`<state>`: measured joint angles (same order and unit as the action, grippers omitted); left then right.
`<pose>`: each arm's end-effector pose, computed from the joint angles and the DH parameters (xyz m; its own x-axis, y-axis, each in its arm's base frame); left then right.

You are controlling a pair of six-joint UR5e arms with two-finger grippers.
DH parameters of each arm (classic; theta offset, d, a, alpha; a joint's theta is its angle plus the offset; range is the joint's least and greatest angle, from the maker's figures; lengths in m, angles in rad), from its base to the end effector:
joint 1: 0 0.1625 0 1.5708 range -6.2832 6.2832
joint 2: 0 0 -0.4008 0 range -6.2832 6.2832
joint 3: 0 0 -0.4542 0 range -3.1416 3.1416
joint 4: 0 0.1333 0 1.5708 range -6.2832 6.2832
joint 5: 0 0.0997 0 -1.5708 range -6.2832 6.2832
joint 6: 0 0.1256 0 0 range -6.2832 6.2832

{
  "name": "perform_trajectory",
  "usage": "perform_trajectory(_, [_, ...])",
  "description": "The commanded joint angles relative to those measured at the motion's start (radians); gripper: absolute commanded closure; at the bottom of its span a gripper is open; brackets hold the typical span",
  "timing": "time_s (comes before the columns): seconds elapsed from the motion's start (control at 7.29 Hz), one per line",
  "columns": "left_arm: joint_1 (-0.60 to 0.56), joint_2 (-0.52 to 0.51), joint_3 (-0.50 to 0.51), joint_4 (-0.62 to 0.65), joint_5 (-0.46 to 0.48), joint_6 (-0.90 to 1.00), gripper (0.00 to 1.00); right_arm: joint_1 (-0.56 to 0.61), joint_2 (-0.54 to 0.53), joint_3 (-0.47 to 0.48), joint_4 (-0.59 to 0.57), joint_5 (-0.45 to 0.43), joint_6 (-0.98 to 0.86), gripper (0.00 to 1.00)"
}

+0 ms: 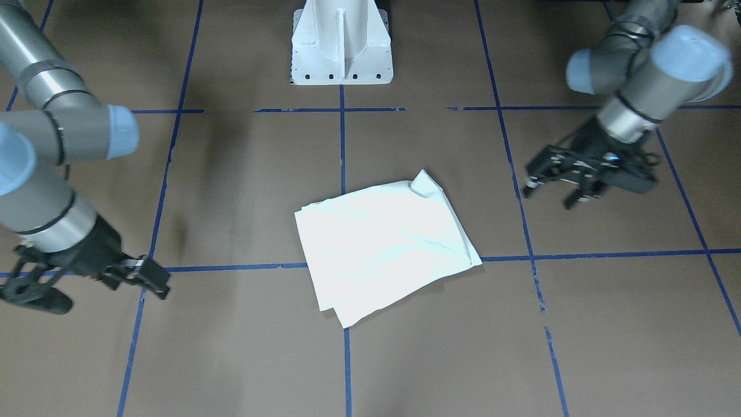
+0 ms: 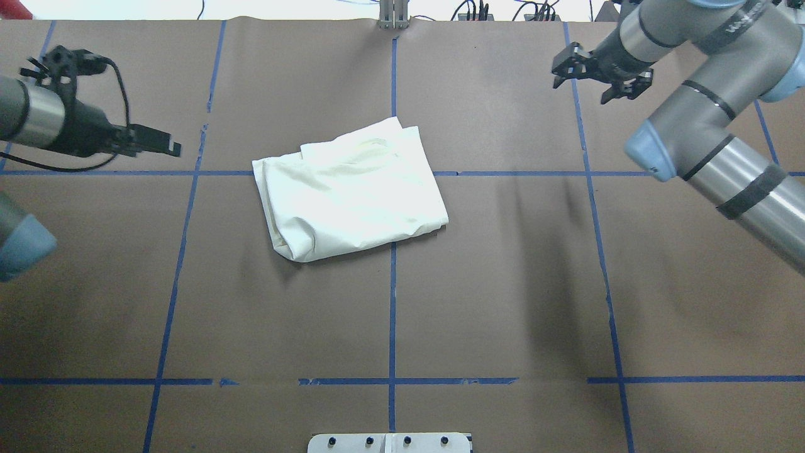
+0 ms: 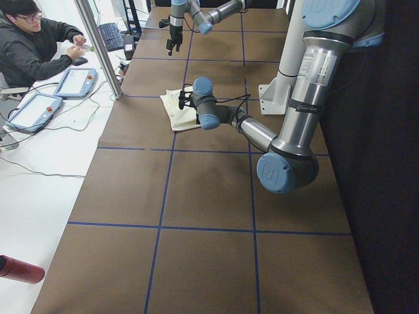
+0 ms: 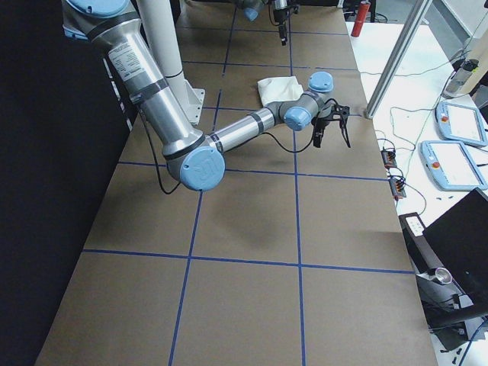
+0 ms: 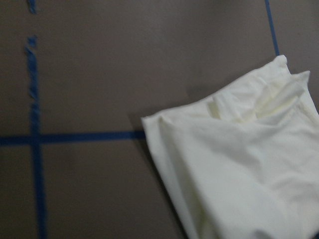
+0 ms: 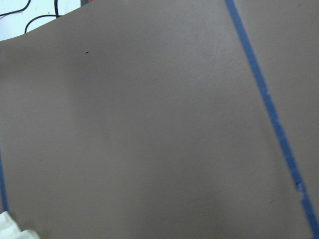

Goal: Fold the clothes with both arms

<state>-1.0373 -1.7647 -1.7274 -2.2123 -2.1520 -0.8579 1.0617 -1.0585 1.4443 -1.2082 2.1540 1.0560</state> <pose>0.2732 -0.5891 0.3738 0.5282 0.1805 -0.8297 0.1856 0.9289 0.3203 -0.3152 -0.6963 0.3499 0.5798 0.1955 0.7910 -0.2996 0.9539 -0.0162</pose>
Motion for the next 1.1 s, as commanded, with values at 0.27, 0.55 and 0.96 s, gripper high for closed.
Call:
perform_trajectory(0.27, [-0.37, 0.018, 0.064, 0.408, 0.012, 0.751, 0.0, 0.288, -0.304, -0.01, -0.007, 0.155, -0.677, 0.0])
perform_trajectory(0.55, [-0.461, 0.094, 0.089, 0.436, 0.004, 1.057, 0.0, 0.39, -0.401, -0.01, -0.164, 0.199, -0.981, 0.0])
perform_trajectory(0.96, [-0.497, 0.226, 0.121, 0.37, -0.052, 1.124, 0.0, 0.494, -0.492, 0.054, -0.228, 0.251, -1.107, 0.0])
